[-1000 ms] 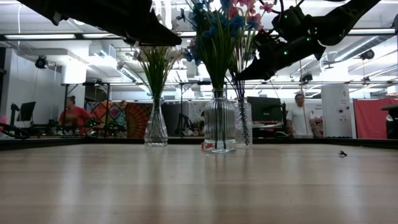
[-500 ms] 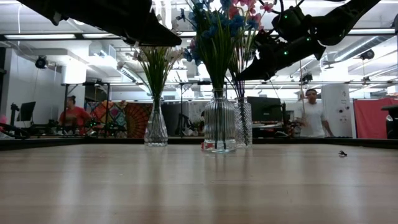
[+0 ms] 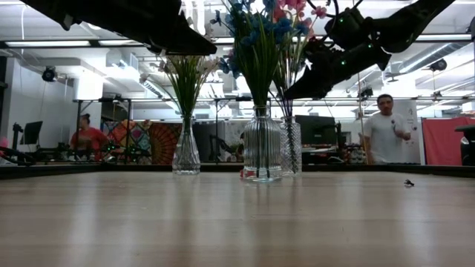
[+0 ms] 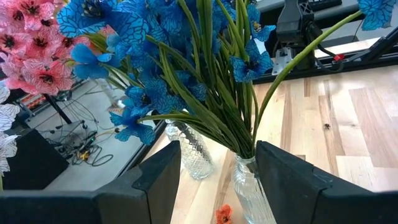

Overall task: Sort flowers into vase by color
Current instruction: Put the pink flowers into the right transparent vase

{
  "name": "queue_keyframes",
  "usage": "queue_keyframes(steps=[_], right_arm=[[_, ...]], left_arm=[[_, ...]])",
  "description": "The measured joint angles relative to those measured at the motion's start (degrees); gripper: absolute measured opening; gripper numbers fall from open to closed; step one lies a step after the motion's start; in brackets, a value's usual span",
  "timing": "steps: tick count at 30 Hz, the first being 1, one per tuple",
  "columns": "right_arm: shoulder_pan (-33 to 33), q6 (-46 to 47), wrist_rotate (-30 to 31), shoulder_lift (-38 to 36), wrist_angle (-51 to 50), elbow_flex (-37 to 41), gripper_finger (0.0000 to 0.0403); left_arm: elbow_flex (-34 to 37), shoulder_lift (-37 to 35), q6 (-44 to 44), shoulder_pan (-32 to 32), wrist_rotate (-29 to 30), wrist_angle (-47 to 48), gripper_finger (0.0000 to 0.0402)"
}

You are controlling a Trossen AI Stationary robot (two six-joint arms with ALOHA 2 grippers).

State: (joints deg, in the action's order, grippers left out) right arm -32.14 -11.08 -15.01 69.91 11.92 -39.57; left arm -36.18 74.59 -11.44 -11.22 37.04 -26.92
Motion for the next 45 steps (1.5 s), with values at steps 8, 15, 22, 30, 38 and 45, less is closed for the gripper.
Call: queue_keyframes(steps=[8,15,22,30,38,45], right_arm=[[0.0,0.6,0.1,-4.1,-2.6,0.0,0.0182],[0.0,0.7,1.6,-8.8,-4.6,0.0,0.0188],[0.0,0.5,3.0,-10.6,-3.9,0.0,0.0169],[0.0,0.5,3.0,-9.2,-2.5,0.0,0.0124],[0.0,1.0,3.0,-9.0,-1.8,0.0,0.0054],[0.0,2.1,3.0,-9.0,-2.3,-0.1,0.0016]], left_arm=[[0.0,0.0,0.0,0.0,0.0,0.0,0.0191],[0.0,0.0,0.0,0.0,0.0,0.0,0.0191],[0.0,0.0,0.0,0.0,0.0,0.0,0.0191],[0.0,0.0,0.0,0.0,0.0,0.0,0.0191],[0.0,0.0,0.0,0.0,0.0,0.0,0.0191],[0.0,0.0,0.0,0.0,0.0,0.0,0.0191]])
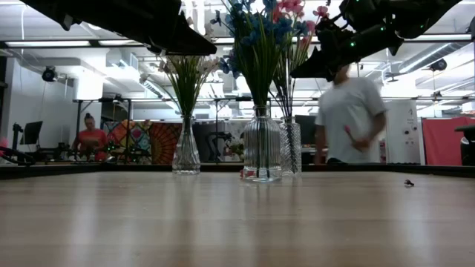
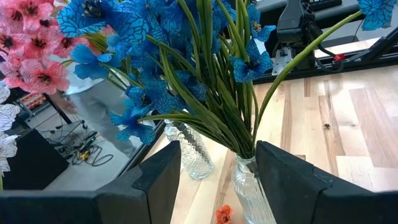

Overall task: Sort flowers into vase by color
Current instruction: Put the pink flowers into the right transparent vase

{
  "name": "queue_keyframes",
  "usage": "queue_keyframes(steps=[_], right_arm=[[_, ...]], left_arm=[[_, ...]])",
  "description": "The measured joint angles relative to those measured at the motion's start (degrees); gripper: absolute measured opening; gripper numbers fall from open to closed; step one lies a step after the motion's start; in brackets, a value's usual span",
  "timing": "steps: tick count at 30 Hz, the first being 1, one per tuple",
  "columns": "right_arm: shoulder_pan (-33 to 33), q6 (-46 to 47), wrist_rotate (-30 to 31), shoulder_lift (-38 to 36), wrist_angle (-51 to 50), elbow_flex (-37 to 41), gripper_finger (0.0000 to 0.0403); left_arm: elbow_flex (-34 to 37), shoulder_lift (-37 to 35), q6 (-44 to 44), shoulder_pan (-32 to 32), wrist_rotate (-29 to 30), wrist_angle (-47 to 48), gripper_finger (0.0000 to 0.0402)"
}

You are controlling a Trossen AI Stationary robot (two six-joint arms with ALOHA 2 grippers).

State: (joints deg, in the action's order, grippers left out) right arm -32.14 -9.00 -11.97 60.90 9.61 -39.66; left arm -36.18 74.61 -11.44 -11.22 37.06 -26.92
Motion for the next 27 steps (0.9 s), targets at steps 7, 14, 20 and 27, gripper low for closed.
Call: queue_keyframes(steps=[7,14,20,27], right_arm=[[0.0,0.4,0.0,0.0,-2.4,0.0,0.0014],[0.0,0.4,0.0,0.0,-3.8,0.0,0.0013],[0.0,0.4,0.0,0.0,-4.8,0.1,0.0013],[0.0,0.4,0.0,0.1,-5.1,0.4,0.0012]], left_arm=[[0.0,0.0,0.0,0.0,0.0,0.0,0.0191],[0.0,0.0,0.0,0.0,0.0,0.0,0.0191],[0.0,0.0,0.0,0.0,0.0,0.0,0.0191],[0.0,0.0,0.0,0.0,0.0,-0.1,0.0191]])
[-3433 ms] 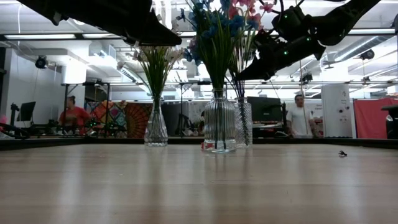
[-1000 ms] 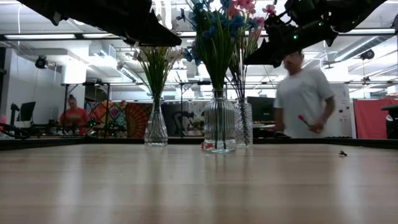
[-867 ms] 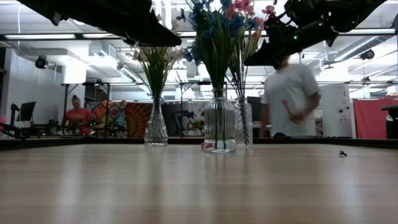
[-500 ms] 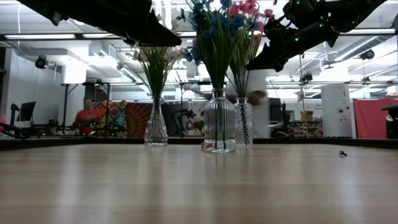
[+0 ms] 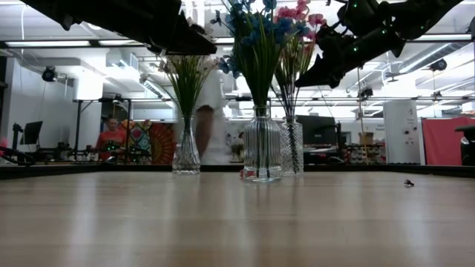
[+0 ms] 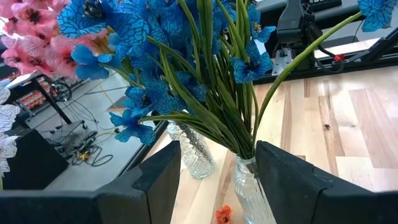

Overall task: Sort flowers into vase by color
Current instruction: Put the pink flowers into the right transparent vase

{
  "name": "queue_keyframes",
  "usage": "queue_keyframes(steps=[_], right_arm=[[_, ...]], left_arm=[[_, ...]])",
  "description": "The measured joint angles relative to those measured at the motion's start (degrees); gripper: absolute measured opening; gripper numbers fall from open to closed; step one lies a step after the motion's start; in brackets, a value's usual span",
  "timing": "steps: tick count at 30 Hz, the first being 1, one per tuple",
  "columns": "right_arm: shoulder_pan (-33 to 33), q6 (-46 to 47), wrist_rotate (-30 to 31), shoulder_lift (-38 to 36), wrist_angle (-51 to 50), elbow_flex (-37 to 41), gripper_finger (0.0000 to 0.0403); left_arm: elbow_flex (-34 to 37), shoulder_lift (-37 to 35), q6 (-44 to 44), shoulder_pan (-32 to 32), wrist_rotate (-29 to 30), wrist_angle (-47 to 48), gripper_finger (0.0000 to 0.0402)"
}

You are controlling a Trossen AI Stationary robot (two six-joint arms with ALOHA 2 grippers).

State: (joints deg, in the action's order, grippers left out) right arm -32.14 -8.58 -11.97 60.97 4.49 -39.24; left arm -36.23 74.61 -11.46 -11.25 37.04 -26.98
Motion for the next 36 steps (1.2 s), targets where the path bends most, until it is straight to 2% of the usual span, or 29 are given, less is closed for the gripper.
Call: queue_keyframes(steps=[13,36], right_arm=[[0.0,-1.2,0.2,4.9,0.5,0.4,0.0012],[0.0,-1.3,0.0,4.8,5.1,0.4,0.0013]], left_arm=[[0.0,0.0,0.5,0.0,0.0,0.0,0.0191],[0.0,0.0,0.5,0.0,0.0,0.0,0.0191]])
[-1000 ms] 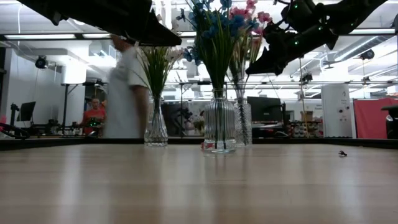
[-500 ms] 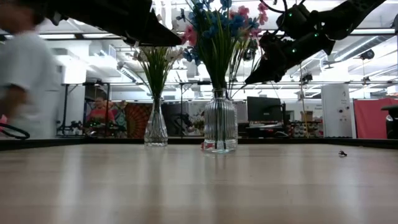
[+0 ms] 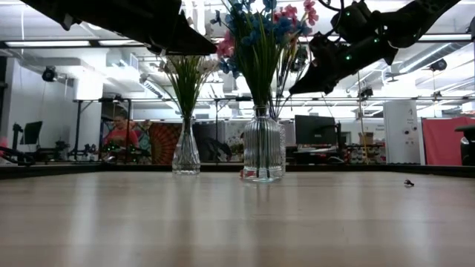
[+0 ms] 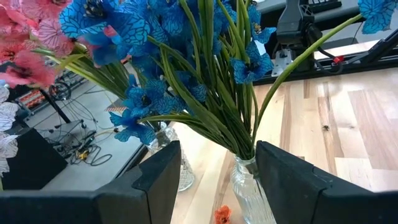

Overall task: Sort flowers into vase by color
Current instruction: Put the pink flowers into the right transparent vase, then return to Home Position

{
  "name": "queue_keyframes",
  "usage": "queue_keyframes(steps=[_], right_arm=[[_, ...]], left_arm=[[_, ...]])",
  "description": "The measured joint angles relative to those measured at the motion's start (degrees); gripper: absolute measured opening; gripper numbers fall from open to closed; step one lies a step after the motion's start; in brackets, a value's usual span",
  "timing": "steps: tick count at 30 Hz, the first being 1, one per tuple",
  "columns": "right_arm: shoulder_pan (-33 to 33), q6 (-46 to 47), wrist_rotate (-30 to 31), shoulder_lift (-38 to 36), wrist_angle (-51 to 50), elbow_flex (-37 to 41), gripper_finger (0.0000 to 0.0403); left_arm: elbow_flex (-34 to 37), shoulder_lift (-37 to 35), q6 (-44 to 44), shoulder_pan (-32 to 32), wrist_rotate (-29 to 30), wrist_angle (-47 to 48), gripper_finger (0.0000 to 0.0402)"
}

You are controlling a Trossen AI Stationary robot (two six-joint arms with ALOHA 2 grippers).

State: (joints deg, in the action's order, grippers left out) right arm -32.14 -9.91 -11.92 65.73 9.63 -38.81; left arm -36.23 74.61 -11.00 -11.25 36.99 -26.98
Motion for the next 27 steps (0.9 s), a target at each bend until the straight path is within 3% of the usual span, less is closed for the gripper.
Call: queue_keyframes(steps=[4,17,27], right_arm=[[0.0,0.0,0.0,0.0,1.2,0.0,0.0030],[0.0,1.7,0.0,-2.1,3.2,0.0,0.0160],[0.0,2.7,0.0,-7.6,2.4,0.0,0.0198]], left_arm=[[0.0,0.0,0.0,0.0,0.0,0.0,0.0191],[0.0,0.0,0.0,0.0,0.0,0.0,0.0191],[0.0,0.0,0.0,0.0,0.0,0.0,0.0191]])
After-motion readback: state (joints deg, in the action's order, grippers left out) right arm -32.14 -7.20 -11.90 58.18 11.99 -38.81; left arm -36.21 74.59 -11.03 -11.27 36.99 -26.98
